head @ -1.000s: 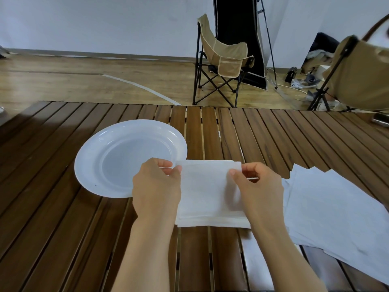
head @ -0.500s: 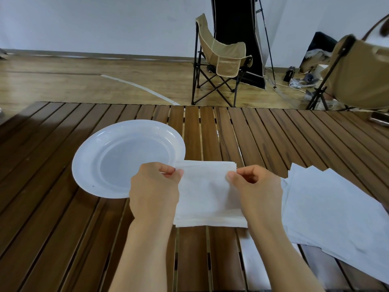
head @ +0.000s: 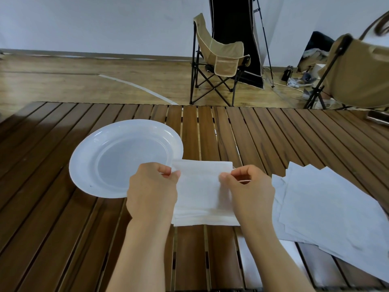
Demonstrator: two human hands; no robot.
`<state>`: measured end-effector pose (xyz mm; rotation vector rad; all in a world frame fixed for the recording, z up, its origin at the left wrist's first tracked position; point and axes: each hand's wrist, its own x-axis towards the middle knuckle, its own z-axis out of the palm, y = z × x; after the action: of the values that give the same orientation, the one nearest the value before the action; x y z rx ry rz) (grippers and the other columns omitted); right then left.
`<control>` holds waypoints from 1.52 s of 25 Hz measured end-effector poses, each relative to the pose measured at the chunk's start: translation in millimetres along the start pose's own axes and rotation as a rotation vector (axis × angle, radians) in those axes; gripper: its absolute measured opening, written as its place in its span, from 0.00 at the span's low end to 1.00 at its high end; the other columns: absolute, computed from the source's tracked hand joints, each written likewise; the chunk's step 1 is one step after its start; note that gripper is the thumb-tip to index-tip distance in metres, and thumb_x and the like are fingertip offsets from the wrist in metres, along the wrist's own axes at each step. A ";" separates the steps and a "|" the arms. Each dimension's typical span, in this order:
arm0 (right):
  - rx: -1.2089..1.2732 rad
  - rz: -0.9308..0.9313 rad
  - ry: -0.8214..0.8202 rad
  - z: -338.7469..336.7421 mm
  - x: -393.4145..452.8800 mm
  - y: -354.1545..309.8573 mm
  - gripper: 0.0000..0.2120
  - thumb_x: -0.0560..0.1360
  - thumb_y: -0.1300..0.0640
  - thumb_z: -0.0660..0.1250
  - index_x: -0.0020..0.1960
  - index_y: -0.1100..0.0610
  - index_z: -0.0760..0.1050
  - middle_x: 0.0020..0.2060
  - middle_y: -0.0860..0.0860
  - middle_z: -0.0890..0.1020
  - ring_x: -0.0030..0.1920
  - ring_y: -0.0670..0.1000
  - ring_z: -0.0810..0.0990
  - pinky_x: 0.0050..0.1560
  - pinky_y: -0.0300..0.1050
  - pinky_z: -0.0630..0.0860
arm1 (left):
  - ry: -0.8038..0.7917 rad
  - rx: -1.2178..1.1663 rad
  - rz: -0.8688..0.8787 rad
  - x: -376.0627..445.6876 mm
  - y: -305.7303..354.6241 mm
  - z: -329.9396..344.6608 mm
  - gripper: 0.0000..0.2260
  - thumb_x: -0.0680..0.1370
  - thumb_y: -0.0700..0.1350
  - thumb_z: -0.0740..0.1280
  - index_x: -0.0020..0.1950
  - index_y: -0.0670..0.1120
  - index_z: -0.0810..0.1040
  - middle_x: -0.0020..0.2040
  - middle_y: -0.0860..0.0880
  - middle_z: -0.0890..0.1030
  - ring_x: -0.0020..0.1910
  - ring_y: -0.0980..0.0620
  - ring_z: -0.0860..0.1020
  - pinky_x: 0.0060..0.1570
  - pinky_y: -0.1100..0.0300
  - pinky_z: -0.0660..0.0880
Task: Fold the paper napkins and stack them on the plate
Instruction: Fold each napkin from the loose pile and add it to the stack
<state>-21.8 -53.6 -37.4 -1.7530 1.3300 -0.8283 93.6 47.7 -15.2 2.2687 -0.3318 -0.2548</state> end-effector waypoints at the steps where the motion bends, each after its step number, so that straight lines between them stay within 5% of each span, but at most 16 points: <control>1: -0.009 -0.011 0.009 -0.5 -0.1 0.2 0.06 0.73 0.52 0.72 0.47 0.53 0.77 0.42 0.47 0.80 0.40 0.42 0.75 0.37 0.28 0.65 | -0.002 0.011 -0.002 -0.5 0.4 0.0 0.07 0.74 0.53 0.70 0.48 0.51 0.79 0.40 0.54 0.79 0.36 0.56 0.74 0.40 0.59 0.70; 8: -0.149 -0.119 0.089 -23.4 10.8 3.2 0.02 0.77 0.58 0.65 0.47 0.53 0.75 0.47 0.50 0.78 0.45 0.48 0.75 0.38 0.36 0.65 | 0.092 0.013 0.072 -12.2 8.2 -4.0 0.11 0.77 0.50 0.67 0.57 0.49 0.73 0.54 0.50 0.76 0.47 0.55 0.71 0.47 0.61 0.68; 13: -0.504 -0.079 -0.063 -52.4 20.3 19.4 0.08 0.78 0.62 0.61 0.55 0.56 0.76 0.54 0.55 0.73 0.47 0.54 0.72 0.50 0.47 0.71 | 0.053 -0.007 0.201 -30.1 16.8 -9.0 0.05 0.78 0.48 0.65 0.54 0.53 0.74 0.54 0.54 0.76 0.49 0.57 0.71 0.48 0.66 0.65; 17: -0.763 0.171 -0.247 -65.1 33.3 43.1 0.15 0.78 0.60 0.59 0.63 0.54 0.72 0.58 0.57 0.72 0.57 0.60 0.73 0.61 0.57 0.71 | -0.025 -0.002 0.210 -29.8 18.4 -8.0 0.05 0.78 0.46 0.64 0.52 0.54 0.77 0.52 0.57 0.76 0.49 0.58 0.72 0.51 0.67 0.66; 22: -0.887 0.258 -0.402 -54.7 36.1 59.5 0.17 0.78 0.58 0.54 0.65 0.51 0.71 0.59 0.56 0.74 0.59 0.60 0.73 0.63 0.58 0.71 | -0.067 0.023 0.185 -25.6 15.5 -9.4 0.06 0.78 0.46 0.64 0.53 0.53 0.78 0.52 0.57 0.77 0.49 0.58 0.73 0.51 0.67 0.66; 26: -0.952 0.272 -0.384 -51.4 43.3 59.5 0.13 0.77 0.59 0.56 0.59 0.60 0.73 0.46 0.56 0.73 0.56 0.60 0.76 0.59 0.56 0.74 | -0.096 0.035 0.173 -23.9 15.2 -9.8 0.06 0.79 0.46 0.64 0.53 0.53 0.78 0.53 0.57 0.77 0.48 0.58 0.72 0.49 0.66 0.66; 33: -0.795 0.257 -0.239 -54.7 31.8 39.6 0.03 0.79 0.62 0.58 0.52 0.58 0.68 0.42 0.53 0.68 0.51 0.56 0.70 0.63 0.57 0.66 | -0.130 0.032 0.162 -22.3 16.5 -9.3 0.07 0.79 0.46 0.64 0.54 0.54 0.78 0.52 0.58 0.76 0.47 0.58 0.72 0.48 0.67 0.65; 38: -0.648 0.076 0.014 -57.9 35.7 42.6 0.14 0.75 0.67 0.62 0.58 0.60 0.78 0.53 0.57 0.80 0.51 0.59 0.77 0.56 0.54 0.75 | -0.129 0.034 0.163 -21.1 15.7 -10.1 0.07 0.79 0.45 0.64 0.54 0.54 0.78 0.51 0.58 0.75 0.46 0.59 0.72 0.47 0.67 0.65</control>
<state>-82.3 -106.0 -44.3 -2.1574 1.7951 -0.3792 74.2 51.4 4.8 2.2482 -0.5893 -0.3136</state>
